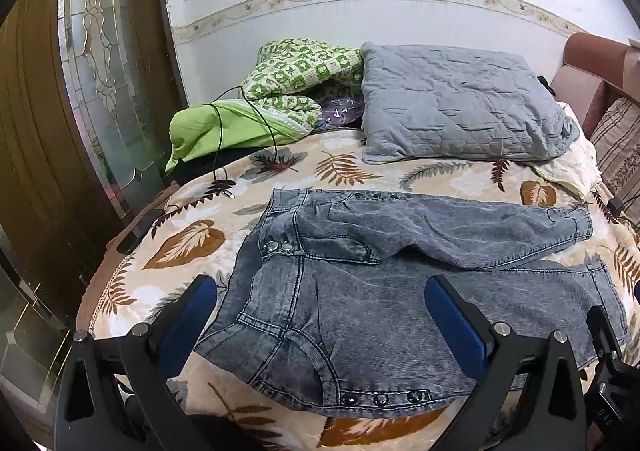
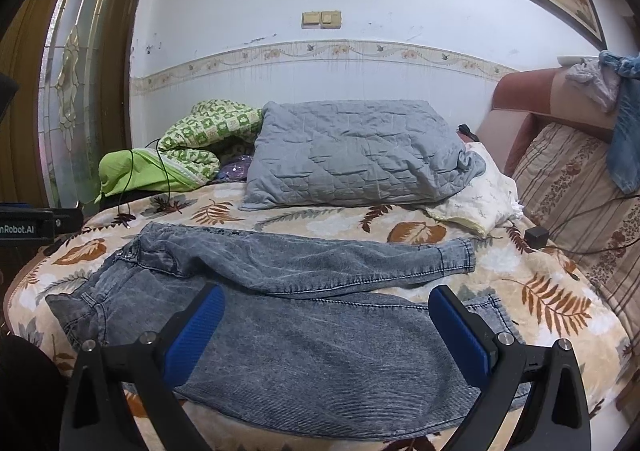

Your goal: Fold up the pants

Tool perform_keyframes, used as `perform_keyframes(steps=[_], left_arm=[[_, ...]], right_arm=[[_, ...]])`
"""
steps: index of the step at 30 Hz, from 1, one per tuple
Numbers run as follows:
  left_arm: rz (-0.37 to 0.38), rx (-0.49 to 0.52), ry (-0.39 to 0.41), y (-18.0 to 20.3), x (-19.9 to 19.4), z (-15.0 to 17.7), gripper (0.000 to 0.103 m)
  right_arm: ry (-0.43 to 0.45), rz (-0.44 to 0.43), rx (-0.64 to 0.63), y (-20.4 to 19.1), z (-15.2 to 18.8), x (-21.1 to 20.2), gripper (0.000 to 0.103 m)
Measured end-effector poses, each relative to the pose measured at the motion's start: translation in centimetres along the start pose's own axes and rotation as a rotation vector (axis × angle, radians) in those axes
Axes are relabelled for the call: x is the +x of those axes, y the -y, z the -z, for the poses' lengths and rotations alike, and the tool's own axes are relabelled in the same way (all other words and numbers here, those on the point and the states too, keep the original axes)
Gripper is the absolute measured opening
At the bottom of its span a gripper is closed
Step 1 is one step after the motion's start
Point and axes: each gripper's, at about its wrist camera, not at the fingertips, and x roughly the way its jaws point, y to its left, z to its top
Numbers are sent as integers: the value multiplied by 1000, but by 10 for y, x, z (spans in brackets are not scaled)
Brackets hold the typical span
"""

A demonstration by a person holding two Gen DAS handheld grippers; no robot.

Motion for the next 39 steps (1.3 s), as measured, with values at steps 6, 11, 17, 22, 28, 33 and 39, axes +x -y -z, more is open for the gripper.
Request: perform_keyframes(steps=[6, 11, 17, 22, 28, 33, 39], left_arm=[[-5, -3, -15, -2, 8, 2, 103], [-14, -5, -15, -4, 11, 4, 103], [-14, -6, -23, -5, 15, 7, 103], [-11, -12, -29, -7, 16, 8, 103], [-12, -12, -29, -6, 16, 8, 103], [-12, -14, -32, -7, 16, 9, 103], [-8, -10, -36, -5, 16, 9, 103]], right_arm=[[-16, 0, -14, -4, 2, 5, 103], [-24, 2, -28, -8, 4, 8, 103], [-42, 1, -36, -9, 5, 12, 103], [-51, 0, -43, -11, 6, 15, 103], [-55, 2, -54, -13, 7, 15, 103], [-56, 1, -52, -13, 7, 15, 103], [-57, 2, -53, -13, 7, 15, 103]])
